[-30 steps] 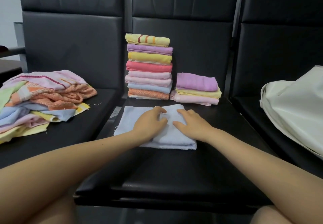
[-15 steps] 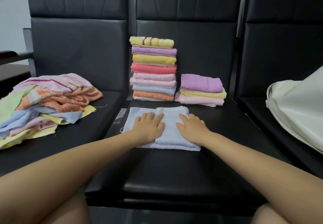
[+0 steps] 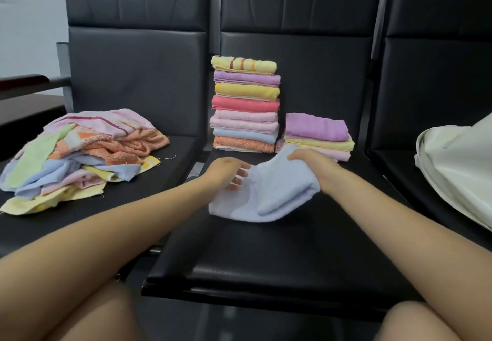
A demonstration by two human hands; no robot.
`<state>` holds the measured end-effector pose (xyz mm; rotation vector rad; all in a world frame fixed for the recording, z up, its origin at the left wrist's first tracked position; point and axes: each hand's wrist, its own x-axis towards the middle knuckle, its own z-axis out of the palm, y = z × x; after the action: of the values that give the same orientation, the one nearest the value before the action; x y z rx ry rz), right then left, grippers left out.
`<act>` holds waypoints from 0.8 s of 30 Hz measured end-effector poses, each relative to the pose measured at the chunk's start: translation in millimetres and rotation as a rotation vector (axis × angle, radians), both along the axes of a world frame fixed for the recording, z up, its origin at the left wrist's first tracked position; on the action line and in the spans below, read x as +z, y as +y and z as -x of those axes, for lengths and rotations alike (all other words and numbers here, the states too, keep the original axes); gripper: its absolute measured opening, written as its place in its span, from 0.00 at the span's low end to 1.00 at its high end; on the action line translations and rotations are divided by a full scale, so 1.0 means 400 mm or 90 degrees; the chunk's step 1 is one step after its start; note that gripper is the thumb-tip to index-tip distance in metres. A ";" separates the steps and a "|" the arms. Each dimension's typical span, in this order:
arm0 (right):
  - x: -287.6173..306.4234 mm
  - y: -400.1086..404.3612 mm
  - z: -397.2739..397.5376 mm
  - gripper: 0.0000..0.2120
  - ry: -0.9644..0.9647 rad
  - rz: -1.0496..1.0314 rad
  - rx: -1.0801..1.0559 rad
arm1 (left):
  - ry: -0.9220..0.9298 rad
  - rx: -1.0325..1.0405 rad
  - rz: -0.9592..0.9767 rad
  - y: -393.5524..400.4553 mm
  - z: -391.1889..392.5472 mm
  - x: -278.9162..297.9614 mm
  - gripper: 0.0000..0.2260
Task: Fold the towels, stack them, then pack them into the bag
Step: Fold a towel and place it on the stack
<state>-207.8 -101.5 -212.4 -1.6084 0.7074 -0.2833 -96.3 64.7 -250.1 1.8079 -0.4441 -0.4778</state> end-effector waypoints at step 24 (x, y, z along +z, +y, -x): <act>-0.138 0.126 -0.094 0.41 0.297 0.578 0.134 | -0.344 0.069 -0.429 0.075 -0.045 -0.076 0.20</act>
<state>-170.0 -50.9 -267.7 -2.6512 0.7993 -0.0614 -78.4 94.5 -280.6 2.6138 -0.5911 -0.0410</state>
